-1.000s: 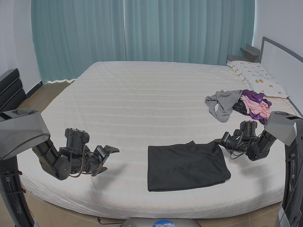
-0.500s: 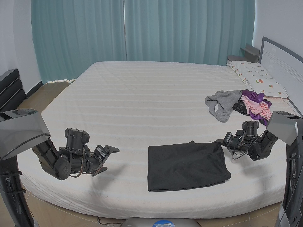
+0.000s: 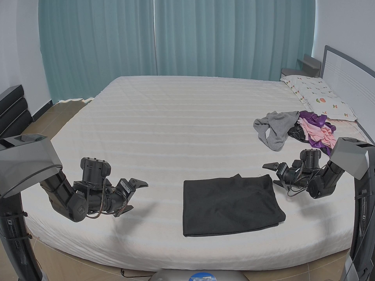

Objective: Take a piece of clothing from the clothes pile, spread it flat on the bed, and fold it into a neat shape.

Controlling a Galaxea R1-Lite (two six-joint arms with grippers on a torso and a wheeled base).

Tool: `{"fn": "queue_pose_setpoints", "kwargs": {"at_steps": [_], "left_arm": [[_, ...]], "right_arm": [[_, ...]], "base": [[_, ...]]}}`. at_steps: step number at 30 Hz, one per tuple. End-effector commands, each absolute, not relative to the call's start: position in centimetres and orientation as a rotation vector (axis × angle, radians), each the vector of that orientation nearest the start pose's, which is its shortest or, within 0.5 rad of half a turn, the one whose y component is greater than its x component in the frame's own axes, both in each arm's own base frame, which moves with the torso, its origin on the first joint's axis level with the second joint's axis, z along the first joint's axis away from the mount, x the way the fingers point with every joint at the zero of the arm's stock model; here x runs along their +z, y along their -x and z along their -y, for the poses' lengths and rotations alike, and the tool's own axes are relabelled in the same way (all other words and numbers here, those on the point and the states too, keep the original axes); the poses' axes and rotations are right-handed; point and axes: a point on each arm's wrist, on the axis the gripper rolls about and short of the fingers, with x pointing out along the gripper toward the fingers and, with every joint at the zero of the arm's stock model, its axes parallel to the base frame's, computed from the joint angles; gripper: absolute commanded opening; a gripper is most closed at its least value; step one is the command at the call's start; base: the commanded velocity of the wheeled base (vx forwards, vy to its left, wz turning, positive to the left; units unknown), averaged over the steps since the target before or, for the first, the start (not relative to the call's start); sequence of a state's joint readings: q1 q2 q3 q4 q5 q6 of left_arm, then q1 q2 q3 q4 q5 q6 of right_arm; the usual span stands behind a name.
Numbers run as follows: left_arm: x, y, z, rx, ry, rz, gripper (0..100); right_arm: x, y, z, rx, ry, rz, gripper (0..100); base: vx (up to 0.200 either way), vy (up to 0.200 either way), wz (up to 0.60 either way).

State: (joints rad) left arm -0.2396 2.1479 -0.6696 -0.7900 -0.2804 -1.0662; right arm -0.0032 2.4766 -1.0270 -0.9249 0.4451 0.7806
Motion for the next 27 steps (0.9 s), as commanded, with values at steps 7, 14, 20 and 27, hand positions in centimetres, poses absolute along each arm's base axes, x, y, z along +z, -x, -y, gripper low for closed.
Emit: {"fn": "queue_pose_setpoints", "kwargs": {"at_steps": [7,14,20,27], "left_arm": [[2.2,-32.5,9.3,-0.107,1.007,-0.891,100],[2.1,-32.8,9.4,-0.108,1.004,-0.887,100],[2.1,-33.3,9.4,-0.087,1.005,-0.861,100],[2.0,-33.2,9.5,-0.090,0.996,-0.862,100]], "right_arm": [[-2.3,-42.0,-1.0,0.213,-0.891,-0.651,100],[-2.4,-41.9,-1.2,0.214,-0.891,-0.656,100],[-2.5,-41.6,-1.6,0.217,-0.889,-0.670,100],[-2.7,-41.2,-2.7,0.230,-0.881,-0.695,100]], "base": [[0.000,-0.200,0.00],[0.000,-0.143,0.00],[0.000,0.000,0.00],[0.086,0.000,0.00]]}}
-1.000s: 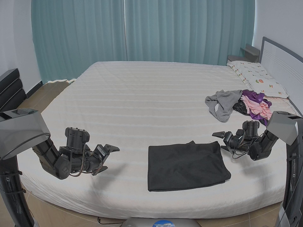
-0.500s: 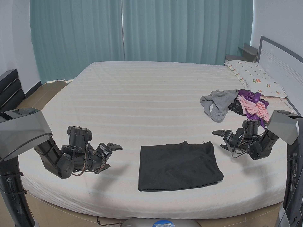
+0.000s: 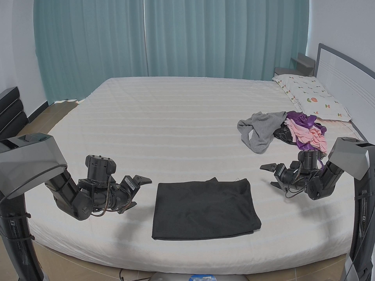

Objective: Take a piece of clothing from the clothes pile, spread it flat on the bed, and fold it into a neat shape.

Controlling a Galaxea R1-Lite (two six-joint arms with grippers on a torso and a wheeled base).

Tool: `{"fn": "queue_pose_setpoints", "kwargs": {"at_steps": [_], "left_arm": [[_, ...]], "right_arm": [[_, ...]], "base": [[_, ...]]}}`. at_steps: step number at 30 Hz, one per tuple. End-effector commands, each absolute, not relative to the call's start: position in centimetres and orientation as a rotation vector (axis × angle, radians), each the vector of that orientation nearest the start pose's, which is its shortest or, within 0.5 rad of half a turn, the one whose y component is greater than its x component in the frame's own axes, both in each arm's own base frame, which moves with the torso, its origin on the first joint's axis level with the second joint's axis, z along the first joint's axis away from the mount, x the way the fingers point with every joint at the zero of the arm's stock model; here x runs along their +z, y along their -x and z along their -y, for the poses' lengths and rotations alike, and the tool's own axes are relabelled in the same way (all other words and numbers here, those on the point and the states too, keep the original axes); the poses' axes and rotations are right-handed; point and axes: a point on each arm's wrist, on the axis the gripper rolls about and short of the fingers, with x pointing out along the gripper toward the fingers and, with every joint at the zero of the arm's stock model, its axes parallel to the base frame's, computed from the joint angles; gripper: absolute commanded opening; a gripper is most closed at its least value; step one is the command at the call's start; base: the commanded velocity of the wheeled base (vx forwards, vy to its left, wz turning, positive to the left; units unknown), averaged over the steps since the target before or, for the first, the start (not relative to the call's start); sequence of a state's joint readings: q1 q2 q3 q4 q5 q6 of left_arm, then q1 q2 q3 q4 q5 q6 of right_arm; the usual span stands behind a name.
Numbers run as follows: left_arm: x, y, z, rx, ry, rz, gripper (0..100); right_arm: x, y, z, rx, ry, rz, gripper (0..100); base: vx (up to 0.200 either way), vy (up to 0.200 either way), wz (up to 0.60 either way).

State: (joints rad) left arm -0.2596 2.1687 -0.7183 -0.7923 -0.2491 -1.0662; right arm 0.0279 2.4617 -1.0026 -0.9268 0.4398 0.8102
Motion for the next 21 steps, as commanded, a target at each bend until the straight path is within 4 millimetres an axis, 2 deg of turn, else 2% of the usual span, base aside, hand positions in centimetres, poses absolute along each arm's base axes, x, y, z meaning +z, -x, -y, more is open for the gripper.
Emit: {"fn": "queue_pose_setpoints", "kwargs": {"at_steps": [1,7,10,13,21], "left_arm": [[2.0,-33.2,9.5,-0.090,0.996,-0.862,100],[1.1,-34.8,10.2,-0.075,0.958,-0.834,100],[-0.2,-35.9,10.5,-0.075,0.867,-0.817,100],[-1.2,-36.7,11.7,-0.093,0.777,-0.796,100],[-1.9,-38.0,14.3,-0.145,0.751,-0.782,100]], "right_arm": [[-2.7,-41.2,-2.7,0.230,-0.881,-0.695,100],[-2.4,-40.3,-4.1,0.258,-0.872,-0.725,100],[-2.3,-39.9,-5.0,0.275,-0.863,-0.739,100],[-2.6,-39.5,-5.7,0.284,-0.856,-0.759,100],[-3.0,-39.2,-6.3,0.275,-0.841,-0.772,100]], "base": [[0.000,0.000,0.00],[0.000,0.000,0.00],[0.000,0.000,0.00],[0.000,0.000,0.00],[0.000,0.000,0.00]]}}
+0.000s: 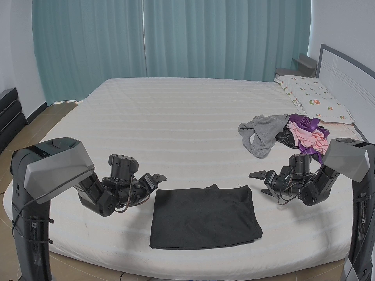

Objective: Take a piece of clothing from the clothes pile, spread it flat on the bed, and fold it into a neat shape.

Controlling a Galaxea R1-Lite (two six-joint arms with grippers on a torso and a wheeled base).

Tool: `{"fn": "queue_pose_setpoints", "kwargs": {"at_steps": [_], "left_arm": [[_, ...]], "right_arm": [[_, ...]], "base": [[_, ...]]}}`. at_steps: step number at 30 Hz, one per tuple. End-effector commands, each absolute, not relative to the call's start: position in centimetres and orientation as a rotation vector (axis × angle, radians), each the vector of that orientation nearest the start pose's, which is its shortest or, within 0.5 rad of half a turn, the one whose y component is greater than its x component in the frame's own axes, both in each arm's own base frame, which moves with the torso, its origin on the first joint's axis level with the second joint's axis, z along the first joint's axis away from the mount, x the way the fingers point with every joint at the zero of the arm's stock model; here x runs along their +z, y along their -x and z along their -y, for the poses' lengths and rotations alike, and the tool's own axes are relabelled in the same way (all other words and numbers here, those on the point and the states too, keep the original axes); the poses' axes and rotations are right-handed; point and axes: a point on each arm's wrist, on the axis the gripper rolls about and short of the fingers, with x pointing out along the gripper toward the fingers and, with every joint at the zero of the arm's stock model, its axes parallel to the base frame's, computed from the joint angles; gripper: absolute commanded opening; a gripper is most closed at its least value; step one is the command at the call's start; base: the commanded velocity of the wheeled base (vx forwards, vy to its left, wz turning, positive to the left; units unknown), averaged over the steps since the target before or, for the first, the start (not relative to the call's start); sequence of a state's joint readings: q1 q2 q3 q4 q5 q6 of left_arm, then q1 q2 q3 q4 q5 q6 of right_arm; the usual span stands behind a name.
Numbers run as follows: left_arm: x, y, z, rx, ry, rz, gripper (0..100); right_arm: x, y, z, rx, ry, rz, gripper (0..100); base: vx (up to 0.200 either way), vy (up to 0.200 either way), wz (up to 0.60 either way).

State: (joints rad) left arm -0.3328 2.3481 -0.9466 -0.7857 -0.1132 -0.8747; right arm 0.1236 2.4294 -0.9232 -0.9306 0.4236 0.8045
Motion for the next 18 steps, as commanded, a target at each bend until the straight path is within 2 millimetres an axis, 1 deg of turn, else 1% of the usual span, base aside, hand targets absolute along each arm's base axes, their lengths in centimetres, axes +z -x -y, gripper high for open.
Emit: {"fn": "queue_pose_setpoints", "kwargs": {"at_steps": [1,4,8,14,15,18], "left_arm": [[-1.9,-38.1,14.3,-0.144,0.752,-0.781,100],[-2.0,-38.6,14.6,-0.153,0.750,-0.772,100],[-2.5,-38.7,14.9,-0.157,0.726,-0.779,100],[-2.6,-39.0,15.3,-0.164,0.720,-0.780,100],[-2.7,-39.0,15.3,-0.161,0.719,-0.786,0],[-2.7,-39.1,15.3,-0.158,0.714,-0.790,0]], "right_arm": [[-3.0,-39.2,-6.3,0.275,-0.841,-0.772,100],[-3.0,-39.2,-6.6,0.282,-0.838,-0.770,100],[-3.1,-39.1,-7.0,0.299,-0.831,-0.756,100],[-3.1,-39.0,-7.1,0.303,-0.830,-0.753,100],[-3.1,-39.0,-7.1,0.303,-0.830,-0.753,100],[-3.2,-38.9,-7.1,0.303,-0.829,-0.756,100]], "base": [[0.000,0.000,0.00],[0.000,0.000,0.00],[0.000,0.000,0.00],[0.000,0.000,0.00],[0.000,0.000,0.00],[0.000,0.000,0.00]]}}
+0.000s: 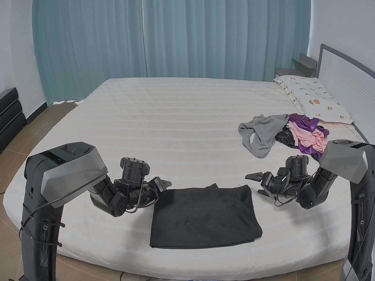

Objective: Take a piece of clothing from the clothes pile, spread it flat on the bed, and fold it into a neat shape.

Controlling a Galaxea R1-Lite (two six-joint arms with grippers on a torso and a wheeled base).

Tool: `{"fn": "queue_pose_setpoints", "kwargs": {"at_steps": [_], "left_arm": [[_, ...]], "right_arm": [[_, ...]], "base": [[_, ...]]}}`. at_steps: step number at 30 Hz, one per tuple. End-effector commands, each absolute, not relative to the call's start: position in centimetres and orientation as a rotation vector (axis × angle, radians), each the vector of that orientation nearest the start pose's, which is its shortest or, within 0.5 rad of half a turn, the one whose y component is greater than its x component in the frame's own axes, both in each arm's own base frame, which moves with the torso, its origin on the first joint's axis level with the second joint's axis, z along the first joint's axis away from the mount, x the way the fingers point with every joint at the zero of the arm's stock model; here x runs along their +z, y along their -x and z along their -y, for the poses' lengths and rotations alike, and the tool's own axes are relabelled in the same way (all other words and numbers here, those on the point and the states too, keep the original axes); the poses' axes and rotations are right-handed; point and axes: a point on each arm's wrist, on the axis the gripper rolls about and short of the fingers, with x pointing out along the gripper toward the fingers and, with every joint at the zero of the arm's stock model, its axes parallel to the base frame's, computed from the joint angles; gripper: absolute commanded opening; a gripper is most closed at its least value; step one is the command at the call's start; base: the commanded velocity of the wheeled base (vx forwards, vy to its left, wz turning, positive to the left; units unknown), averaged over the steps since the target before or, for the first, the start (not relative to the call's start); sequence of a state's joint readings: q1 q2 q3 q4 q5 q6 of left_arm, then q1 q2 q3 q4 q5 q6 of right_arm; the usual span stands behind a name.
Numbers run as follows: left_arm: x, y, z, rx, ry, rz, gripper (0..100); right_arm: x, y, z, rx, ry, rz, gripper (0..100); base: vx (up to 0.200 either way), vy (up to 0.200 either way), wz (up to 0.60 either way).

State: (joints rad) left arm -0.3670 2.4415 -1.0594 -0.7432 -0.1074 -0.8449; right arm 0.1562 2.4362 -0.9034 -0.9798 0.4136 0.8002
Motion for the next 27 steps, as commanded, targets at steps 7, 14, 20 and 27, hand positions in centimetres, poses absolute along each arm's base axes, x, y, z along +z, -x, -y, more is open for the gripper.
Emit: {"fn": "queue_pose_setpoints", "kwargs": {"at_steps": [7,14,20,27], "left_arm": [[-3.5,-39.1,15.6,-0.100,0.677,-0.767,0],[-3.5,-39.1,15.5,-0.073,0.672,-0.754,0],[-3.5,-39.0,15.5,-0.073,0.672,-0.754,0],[-3.6,-39.0,15.5,-0.071,0.671,-0.755,0]], "right_arm": [[-3.3,-38.9,-7.5,0.304,-0.816,-0.756,100],[-3.4,-38.6,-8.1,0.317,-0.784,-0.760,100],[-4.0,-38.8,-8.4,0.320,-0.782,-0.769,0],[-4.0,-39.0,-8.3,0.317,-0.784,-0.763,0]], "base": [[0.000,0.000,0.00],[0.000,0.000,0.00],[0.000,0.000,0.00],[0.000,0.000,0.00]]}}
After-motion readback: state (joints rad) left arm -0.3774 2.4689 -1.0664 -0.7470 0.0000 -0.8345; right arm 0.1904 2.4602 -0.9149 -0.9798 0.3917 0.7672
